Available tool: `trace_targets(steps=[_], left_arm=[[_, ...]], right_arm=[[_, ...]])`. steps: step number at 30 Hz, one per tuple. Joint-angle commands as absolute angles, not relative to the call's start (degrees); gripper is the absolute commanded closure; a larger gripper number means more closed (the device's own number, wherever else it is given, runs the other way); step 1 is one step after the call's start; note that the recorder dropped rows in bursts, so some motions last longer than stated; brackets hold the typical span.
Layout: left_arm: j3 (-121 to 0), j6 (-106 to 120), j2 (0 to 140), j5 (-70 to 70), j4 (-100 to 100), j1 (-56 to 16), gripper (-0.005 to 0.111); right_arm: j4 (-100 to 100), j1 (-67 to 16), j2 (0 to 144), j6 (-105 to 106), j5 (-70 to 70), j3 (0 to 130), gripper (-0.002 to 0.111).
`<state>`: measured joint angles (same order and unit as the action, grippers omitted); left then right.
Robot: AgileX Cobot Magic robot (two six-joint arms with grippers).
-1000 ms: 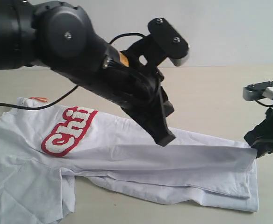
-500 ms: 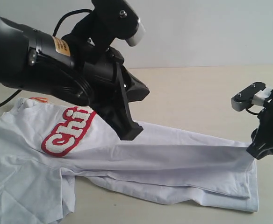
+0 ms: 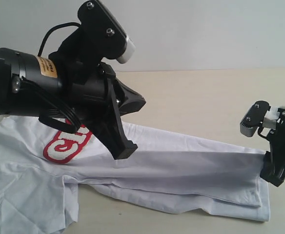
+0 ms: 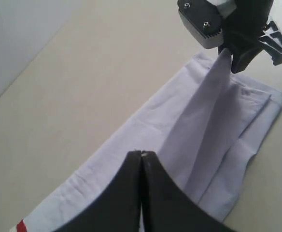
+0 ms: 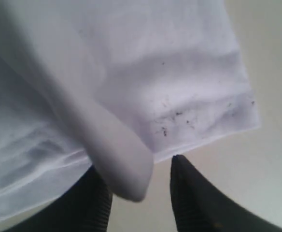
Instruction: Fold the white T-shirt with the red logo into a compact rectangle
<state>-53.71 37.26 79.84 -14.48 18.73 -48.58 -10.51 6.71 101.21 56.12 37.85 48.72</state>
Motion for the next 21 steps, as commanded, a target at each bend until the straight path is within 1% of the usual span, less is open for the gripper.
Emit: trace_targets(steps=[1, 7, 10, 17, 19, 21], left_arm=[[-53.32, 37.32, 79.24, -13.33, 18.86, -48.48, 0.107], [-53.32, 37.32, 79.24, -13.57, 18.86, -48.48, 0.107], [-53.32, 37.32, 79.24, -13.57, 18.86, -48.48, 0.107], [-53.32, 37.32, 79.24, -13.55, 18.7, -48.48, 0.107], [-53.32, 37.32, 79.24, -13.55, 18.7, -48.48, 0.107], [-53.32, 37.32, 79.24, -13.55, 18.7, -48.48, 0.107]], right_arm=[[-12.52, 6.63, 101.1, 57.42, 33.71, 48.43, 0.069], [-10.36, 6.63, 102.03, 58.01, 34.65, 48.43, 0.069], [-13.31, 6.63, 102.13, 63.04, 35.4, 48.43, 0.069], [-14.56, 6.63, 102.13, 64.88, 34.75, 48.34, 0.069], [-14.56, 6.63, 102.51, 64.88, 34.75, 48.34, 0.07], [-14.35, 6.63, 103.22, 64.96, 35.17, 48.34, 0.074]])
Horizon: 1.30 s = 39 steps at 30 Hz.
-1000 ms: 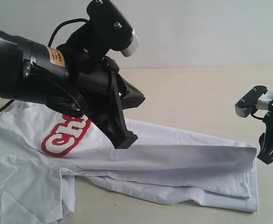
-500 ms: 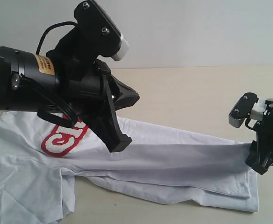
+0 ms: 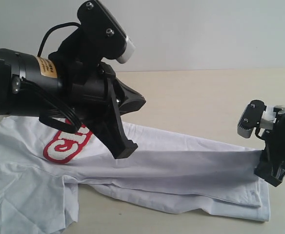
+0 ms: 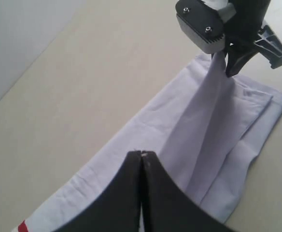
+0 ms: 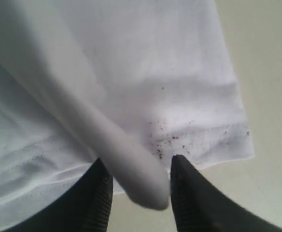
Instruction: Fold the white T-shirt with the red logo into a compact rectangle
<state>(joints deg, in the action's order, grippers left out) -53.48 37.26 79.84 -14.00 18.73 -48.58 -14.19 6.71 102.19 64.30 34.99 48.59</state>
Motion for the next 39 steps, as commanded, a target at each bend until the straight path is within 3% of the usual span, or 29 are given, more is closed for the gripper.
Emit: trace_targets(steps=[1, 5, 12, 35, 39], left_arm=[[-53.32, 37.32, 79.24, -13.55, 18.7, -48.48, 0.107], [-53.32, 37.32, 79.24, -13.44, 18.72, -48.48, 0.107], [-52.92, 37.45, 79.35, -11.66, 17.53, -48.48, 0.107], [-49.11, 37.45, 79.47, -7.08, 17.4, -48.48, 0.107], [-49.11, 37.45, 79.73, -8.19, 17.4, -48.48, 0.107]], right_arm=[[-14.35, 6.63, 103.46, 65.29, 35.31, 48.34, 0.078], [-14.35, 6.33, 103.61, 67.5, 35.62, 48.34, 0.092], [-8.08, 5.3, 101.43, 69.24, 32.86, 48.44, 0.108], [1.71, 5.03, 95.39, 68.88, 4.3, 48.44, 0.108], [1.71, 5.03, 95.39, 68.88, 2.08, 48.44, 0.096]])
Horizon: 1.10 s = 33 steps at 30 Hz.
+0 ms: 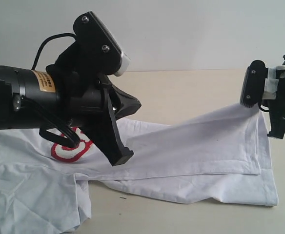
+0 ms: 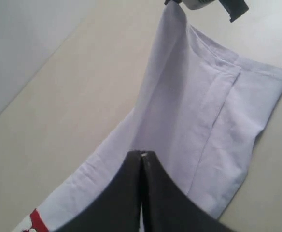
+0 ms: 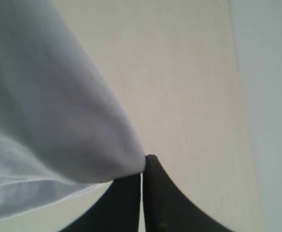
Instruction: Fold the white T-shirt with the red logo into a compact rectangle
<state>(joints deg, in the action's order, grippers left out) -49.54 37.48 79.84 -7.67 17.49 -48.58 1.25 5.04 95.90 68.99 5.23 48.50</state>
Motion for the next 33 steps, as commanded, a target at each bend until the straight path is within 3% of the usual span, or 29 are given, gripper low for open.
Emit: trace_targets(steps=[1, 6, 8, 12, 16, 18, 21, 24, 33], left_arm=[[-49.0, 37.45, 79.71, -8.19, 17.4, -48.48, 0.107], [-48.86, 37.45, 79.71, -8.84, 17.4, -48.48, 0.107], [-48.86, 37.45, 79.71, -9.37, 17.4, -48.48, 0.107], [-48.86, 37.45, 79.71, -10.7, 17.4, -48.48, 0.107], [-48.63, 37.34, 79.71, -11.6, 17.54, -48.48, 0.107], [-48.63, 37.22, 79.71, -12.95, 17.62, -48.48, 0.107], [-48.4, 37.22, 79.71, -14.27, 18.6, -48.48, 0.107], [-46.67, 37.22, 79.14, -14.04, 18.73, -48.48, 0.107], [-42.05, 37.22, 75.05, -8.94, 19.33, -48.48, 0.107]], right_arm=[[1.71, 5.03, 95.39, 68.88, 1.84, 48.44, 0.091], [1.71, 5.03, 95.39, 68.88, 0.0, 48.44, 0.061], [-1.69, 5.03, 95.39, 66.01, -0.59, 48.44, 0.057], [-16.66, 5.94, 95.39, 50.2, 1.02, 48.65, 0.066], [-21.55, 8.36, 97.54, 40.69, 22.98, 55.4, 0.081], [-20.77, 8.74, 99.76, 38.55, 35.94, 59.28, 0.077], [-20.53, 8.74, 101.85, 37.16, 41.74, 60.12, 0.065], [-20.65, 8.74, 103.58, 35.73, 39.41, 58.48, 0.059], [-21.69, 8.63, 106.89, 38.67, 29.02, 57.66, 0.06]])
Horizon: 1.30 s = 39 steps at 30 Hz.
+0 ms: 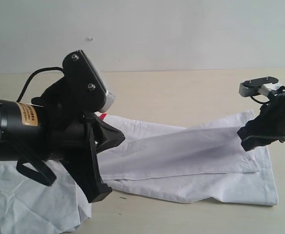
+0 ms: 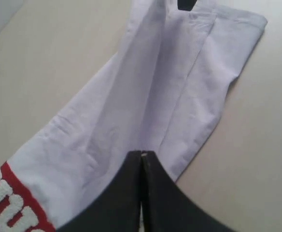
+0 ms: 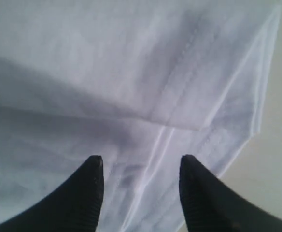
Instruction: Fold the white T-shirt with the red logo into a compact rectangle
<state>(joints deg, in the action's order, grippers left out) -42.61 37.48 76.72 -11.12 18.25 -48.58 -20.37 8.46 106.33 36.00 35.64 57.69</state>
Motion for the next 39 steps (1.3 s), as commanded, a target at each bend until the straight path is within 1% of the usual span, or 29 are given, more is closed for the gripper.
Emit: trace_targets(steps=[1, 7, 14, 18, 19, 21, 24, 25, 27, 29, 30, 32, 35, 36, 37, 39], left_arm=[[-42.05, 37.22, 74.89, -8.94, 19.31, -48.48, 0.107], [-42.05, 37.22, 74.89, -8.94, 19.31, -48.48, 0.107], [-42.05, 37.22, 74.89, -8.94, 19.31, -48.48, 0.107], [-42.05, 37.22, 74.89, -8.94, 19.31, -48.48, 0.107], [-42.05, 37.22, 74.89, -8.94, 19.31, -48.48, 0.107], [-42.05, 37.22, 74.89, -8.94, 19.31, -48.48, 0.107], [-42.05, 37.22, 74.89, -8.94, 19.31, -48.48, 0.107], [-42.05, 37.22, 74.9, -8.94, 19.31, -48.48, 0.107], [-42.05, 37.22, 74.9, -9.23, 19.31, -48.48, 0.107], [-42.05, 37.22, 74.9, -9.94, 19.31, -48.48, 0.107], [-42.05, 37.22, 74.9, -10.35, 19.31, -48.48, 0.107], [-42.05, 37.22, 74.9, -10.71, 19.31, -48.48, 0.107], [-42.05, 37.22, 74.9, -10.71, 19.31, -48.48, 0.107], [-42.05, 37.22, 74.9, -10.71, 19.31, -48.48, 0.107], [-42.05, 37.22, 74.9, -10.71, 19.31, -48.48, 0.107], [-42.05, 37.22, 74.9, -10.71, 19.31, -48.48, 0.107]], right_arm=[[-22.47, 8.63, 107.2, 40.01, 27.28, 57.66, 0.06], [-23.64, 8.63, 109.54, 42.8, 22.87, 57.66, 0.06], [-42.08, 8.63, 111.06, 63.6, 28.66, 57.66, 0.063], [-43.51, 8.63, 111.15, 65.31, 27.92, 57.66, 0.066], [-43.51, 8.63, 111.15, 65.31, 27.65, 57.66, 0.069], [-43.51, 8.63, 111.15, 65.31, 28.06, 57.66, 0.079], [-42.3, 8.63, 111.04, 65.31, 31.76, 57.66, 0.104], [-41.27, 8.63, 110.9, 65.31, 33.26, 57.66, 0.108], [-38.43, 8.63, 110.48, 62.62, 34.86, 57.66, 0.108], [-34.09, 8.63, 109.39, 56.64, 34.76, 57.66, 0.107], [-32.9, 8.63, 108.96, 54.76, 33.9, 57.66, 0.105], [-31.68, 8.63, 107.98, 53.77, 32.42, 57.66, 0.092], [-31.94, 8.63, 107.94, 49.28, 27.61, 57.66, 0.065], [-31.94, 8.63, 108.38, 48.23, 27.11, 57.66, 0.061], [-31.57, 8.63, 109.22, 48.53, 26.73, 57.66, 0.06], [-31.29, 8.63, 110.66, 49.91, 25.53, 57.66, 0.061]])
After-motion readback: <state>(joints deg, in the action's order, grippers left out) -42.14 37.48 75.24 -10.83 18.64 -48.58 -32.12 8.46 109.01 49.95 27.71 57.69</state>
